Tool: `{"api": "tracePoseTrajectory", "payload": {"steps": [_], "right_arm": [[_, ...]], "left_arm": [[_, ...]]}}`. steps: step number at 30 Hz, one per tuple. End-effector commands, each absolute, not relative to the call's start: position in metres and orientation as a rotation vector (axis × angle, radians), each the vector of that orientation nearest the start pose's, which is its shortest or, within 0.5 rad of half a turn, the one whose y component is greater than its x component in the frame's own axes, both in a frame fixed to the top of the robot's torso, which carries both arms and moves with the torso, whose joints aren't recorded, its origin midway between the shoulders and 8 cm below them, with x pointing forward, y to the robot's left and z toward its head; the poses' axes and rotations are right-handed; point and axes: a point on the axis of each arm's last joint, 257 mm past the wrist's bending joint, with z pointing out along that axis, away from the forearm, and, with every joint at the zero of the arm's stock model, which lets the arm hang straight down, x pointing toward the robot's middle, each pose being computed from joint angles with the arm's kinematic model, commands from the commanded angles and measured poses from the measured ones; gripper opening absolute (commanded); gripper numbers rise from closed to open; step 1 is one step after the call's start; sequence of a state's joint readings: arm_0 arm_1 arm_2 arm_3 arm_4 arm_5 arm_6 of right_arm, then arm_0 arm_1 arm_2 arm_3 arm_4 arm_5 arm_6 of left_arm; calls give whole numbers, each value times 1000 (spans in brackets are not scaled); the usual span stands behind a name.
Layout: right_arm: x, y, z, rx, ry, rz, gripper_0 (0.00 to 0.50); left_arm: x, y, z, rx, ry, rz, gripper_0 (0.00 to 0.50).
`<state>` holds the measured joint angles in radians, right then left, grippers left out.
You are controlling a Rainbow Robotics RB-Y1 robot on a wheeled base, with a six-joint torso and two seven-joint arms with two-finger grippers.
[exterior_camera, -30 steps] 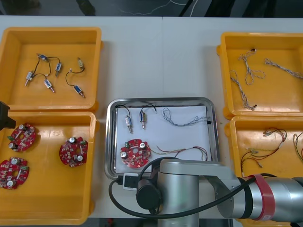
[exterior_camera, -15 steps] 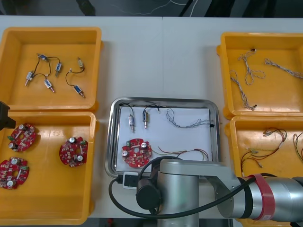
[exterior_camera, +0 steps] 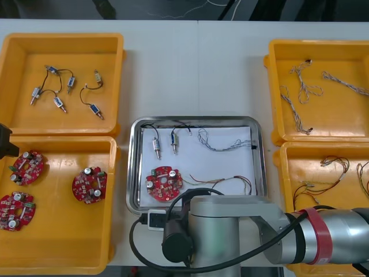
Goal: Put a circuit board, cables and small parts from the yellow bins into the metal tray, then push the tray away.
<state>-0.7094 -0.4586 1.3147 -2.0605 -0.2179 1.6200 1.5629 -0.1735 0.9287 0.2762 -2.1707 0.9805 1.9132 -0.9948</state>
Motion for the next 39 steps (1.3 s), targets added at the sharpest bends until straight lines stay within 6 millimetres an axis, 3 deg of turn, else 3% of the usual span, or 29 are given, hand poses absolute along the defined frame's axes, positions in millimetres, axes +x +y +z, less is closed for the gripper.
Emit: {"api": "tracePoseTrajectory", "payload": {"steps": [1,20,31,39], "right_arm": [[336,-17,-318,-1960,1753,-542,0],[377,-23,-284,-1914,1671,-665,0],[422,-28,-264,-1846,1648,-798,0],[441,-27,-245,-1809,1634,-835,0]], "left_arm": [[362,384,-144,-178,2703,18,500],[362,384,-144,-178,2703,18,500],[362,384,-144,-178,2703,18,500],[362,384,-144,-178,2703,18,500]]}}
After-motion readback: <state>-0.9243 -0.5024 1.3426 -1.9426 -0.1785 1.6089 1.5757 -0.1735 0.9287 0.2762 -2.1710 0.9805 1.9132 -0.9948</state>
